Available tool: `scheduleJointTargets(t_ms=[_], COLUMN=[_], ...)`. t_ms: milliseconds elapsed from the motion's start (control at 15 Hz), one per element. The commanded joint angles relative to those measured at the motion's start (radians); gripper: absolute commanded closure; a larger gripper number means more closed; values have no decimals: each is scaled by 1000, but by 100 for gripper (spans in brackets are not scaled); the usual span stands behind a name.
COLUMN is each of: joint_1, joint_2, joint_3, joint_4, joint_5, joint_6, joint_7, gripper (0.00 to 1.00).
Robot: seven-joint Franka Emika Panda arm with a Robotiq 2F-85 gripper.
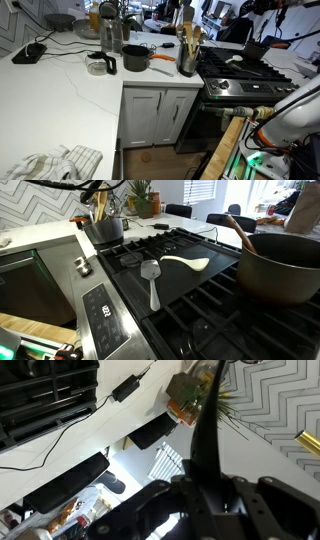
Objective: Remove the black spoon from the utensil storage bin and lay it on the stove plate
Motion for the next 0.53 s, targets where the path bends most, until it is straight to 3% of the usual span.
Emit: scheduleJointTargets(t_ms=[0, 467], joint_1=[-6, -37], joint_2=[14, 156], joint_3=[-10, -18], joint_4=[-17, 40], joint_5=[49, -172], joint_6=[-10, -68], joint_7=[40, 199], gripper=[96, 96])
